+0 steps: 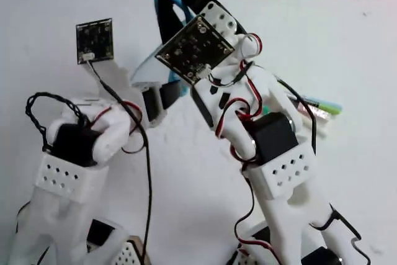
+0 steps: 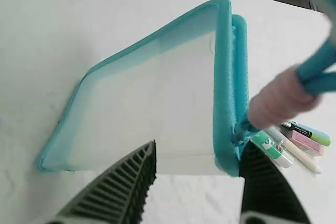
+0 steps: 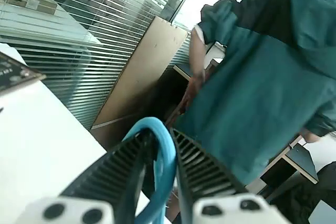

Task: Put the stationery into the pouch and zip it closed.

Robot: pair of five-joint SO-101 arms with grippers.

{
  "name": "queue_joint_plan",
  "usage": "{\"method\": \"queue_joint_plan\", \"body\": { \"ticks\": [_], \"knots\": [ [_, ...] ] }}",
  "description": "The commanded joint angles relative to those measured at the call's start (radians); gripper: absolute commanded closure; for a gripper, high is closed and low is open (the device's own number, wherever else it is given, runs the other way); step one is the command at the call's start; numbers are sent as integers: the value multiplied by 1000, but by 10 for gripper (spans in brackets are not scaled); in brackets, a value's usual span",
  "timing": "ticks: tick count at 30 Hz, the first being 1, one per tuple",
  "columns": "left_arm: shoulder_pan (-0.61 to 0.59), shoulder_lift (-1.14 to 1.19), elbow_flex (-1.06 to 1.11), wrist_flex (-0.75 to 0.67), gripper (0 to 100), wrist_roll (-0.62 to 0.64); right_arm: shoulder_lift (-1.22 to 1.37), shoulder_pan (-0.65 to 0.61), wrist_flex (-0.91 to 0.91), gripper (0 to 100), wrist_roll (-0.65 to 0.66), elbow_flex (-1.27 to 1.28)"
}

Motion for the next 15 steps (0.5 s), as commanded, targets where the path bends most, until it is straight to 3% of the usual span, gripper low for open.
{"method": "queue_joint_plan", "body": {
  "ticks": [1, 6, 15],
  "knots": [
    [-12, 1, 3, -23, 733, 6, -2, 5, -21, 982, 5, -44],
    [-13, 1, 6, -15, 739, 2, -2, 7, -19, 982, 5, -44],
    [-67, -4, 52, -3, 929, -244, -1, 74, -22, 982, 5, -44]
  ]
}}
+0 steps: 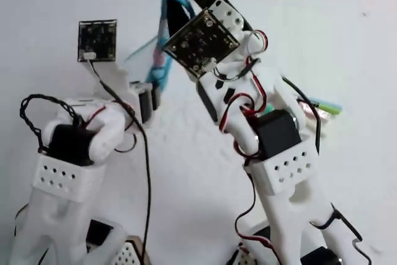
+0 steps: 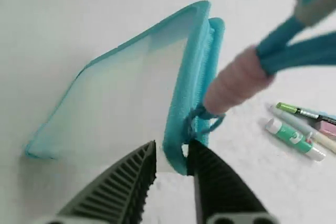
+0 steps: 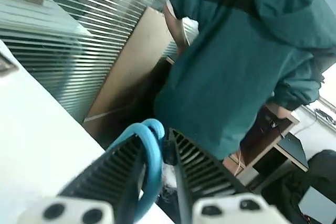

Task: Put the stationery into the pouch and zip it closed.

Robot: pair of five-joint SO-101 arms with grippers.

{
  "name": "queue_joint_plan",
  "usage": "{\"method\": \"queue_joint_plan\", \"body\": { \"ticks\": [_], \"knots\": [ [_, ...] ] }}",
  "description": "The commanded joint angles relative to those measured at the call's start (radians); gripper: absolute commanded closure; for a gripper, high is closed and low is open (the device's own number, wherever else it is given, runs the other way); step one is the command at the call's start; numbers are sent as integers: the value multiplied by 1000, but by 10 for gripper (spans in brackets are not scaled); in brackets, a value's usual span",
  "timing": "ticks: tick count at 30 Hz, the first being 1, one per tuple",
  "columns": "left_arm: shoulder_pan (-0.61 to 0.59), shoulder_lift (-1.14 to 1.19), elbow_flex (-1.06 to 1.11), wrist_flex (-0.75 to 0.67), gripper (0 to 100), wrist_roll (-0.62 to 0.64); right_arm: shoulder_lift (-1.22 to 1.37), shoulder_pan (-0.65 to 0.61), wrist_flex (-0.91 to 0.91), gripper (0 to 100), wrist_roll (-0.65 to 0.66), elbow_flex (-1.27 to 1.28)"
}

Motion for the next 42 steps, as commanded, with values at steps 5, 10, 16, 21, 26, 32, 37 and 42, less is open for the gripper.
{"method": "queue_joint_plan", "body": {
  "ticks": [5, 10, 16, 21, 26, 32, 37, 42],
  "knots": [
    [-36, -5, 26, 11, 977, -129, -5, 28, -22, 982, 3, -44],
    [-136, -7, 26, 18, 975, -143, 10, 107, -22, 982, 3, -44],
    [-199, -7, -35, 100, 975, -190, 45, 197, -24, 982, 2, -46],
    [-197, -5, -232, 252, 975, -226, 53, 211, -22, 982, 2, -43],
    [-193, 1, -512, 459, 975, -230, 54, 237, -22, 982, 2, -41],
    [-220, 41, -660, 585, 976, -229, 76, 338, 10, 982, -64, -21],
    [-341, 203, -626, 586, 976, -229, 81, 407, 62, 982, -87, -21],
    [-383, 349, -600, 586, 975, -256, 76, 438, 124, 982, -81, -21]
  ]
}}
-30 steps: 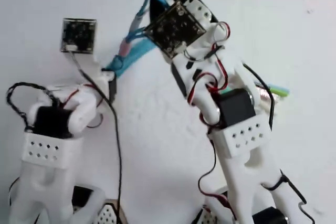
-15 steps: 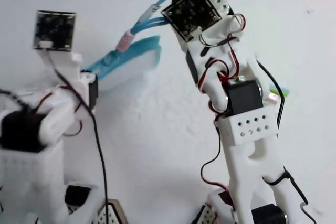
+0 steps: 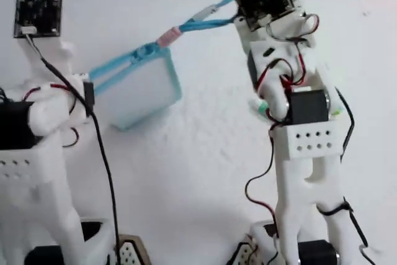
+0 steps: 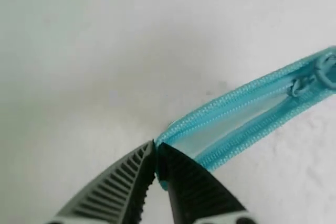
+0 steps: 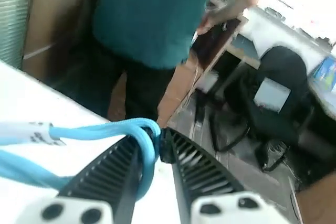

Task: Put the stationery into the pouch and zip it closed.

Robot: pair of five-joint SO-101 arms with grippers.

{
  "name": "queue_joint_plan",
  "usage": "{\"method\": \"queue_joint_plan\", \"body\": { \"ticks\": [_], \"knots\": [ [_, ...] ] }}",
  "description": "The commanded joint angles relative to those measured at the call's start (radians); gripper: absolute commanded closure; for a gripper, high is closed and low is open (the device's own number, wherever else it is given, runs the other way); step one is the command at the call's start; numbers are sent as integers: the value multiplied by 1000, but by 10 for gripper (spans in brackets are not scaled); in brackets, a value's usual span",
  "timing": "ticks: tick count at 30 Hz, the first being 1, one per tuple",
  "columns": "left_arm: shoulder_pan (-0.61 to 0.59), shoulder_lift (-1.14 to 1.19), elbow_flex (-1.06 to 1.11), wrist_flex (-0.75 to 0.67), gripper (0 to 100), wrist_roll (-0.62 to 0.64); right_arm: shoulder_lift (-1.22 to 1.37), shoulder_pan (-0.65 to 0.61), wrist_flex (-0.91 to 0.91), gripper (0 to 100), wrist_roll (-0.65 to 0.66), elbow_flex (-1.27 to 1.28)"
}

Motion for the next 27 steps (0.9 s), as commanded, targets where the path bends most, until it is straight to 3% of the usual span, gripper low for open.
{"method": "queue_joint_plan", "body": {
  "ticks": [1, 16, 27],
  "knots": [
    [-33, 82, 18, 9, 975, -11, -7, 62, 15, 982, -5, -21],
    [-33, 85, 18, -6, 975, -101, 18, 156, -22, 982, -3, 84],
    [-28, 90, 20, -35, 975, -101, 12, 222, -58, 981, -11, 89]
  ]
}}
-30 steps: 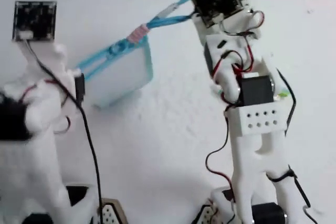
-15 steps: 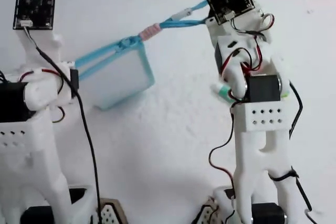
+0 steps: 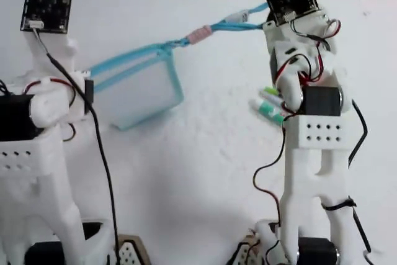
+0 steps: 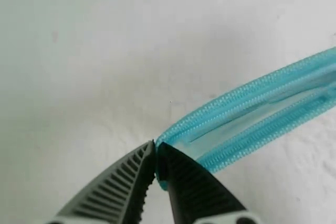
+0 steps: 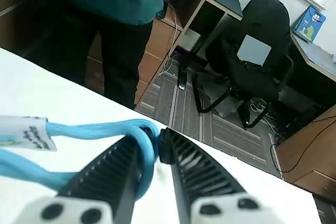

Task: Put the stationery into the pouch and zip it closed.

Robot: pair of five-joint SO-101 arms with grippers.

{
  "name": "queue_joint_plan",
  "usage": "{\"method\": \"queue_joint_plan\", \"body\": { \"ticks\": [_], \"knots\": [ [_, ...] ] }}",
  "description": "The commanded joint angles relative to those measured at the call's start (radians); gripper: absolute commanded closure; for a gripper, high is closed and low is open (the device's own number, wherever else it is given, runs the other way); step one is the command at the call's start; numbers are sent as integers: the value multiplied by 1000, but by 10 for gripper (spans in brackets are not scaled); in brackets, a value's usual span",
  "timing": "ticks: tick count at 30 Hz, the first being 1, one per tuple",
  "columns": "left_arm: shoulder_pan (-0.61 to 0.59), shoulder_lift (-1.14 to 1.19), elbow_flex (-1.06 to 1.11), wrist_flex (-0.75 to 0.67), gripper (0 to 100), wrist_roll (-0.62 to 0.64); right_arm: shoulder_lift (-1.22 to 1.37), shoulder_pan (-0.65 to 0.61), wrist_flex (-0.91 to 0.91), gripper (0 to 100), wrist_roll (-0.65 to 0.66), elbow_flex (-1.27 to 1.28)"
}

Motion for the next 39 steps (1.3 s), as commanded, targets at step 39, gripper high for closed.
{"method": "queue_joint_plan", "body": {
  "ticks": [39],
  "knots": [
    [82, 64, 25, -216, 976, 101, 117, -79, 912, 604, 373, -41]
  ]
}}
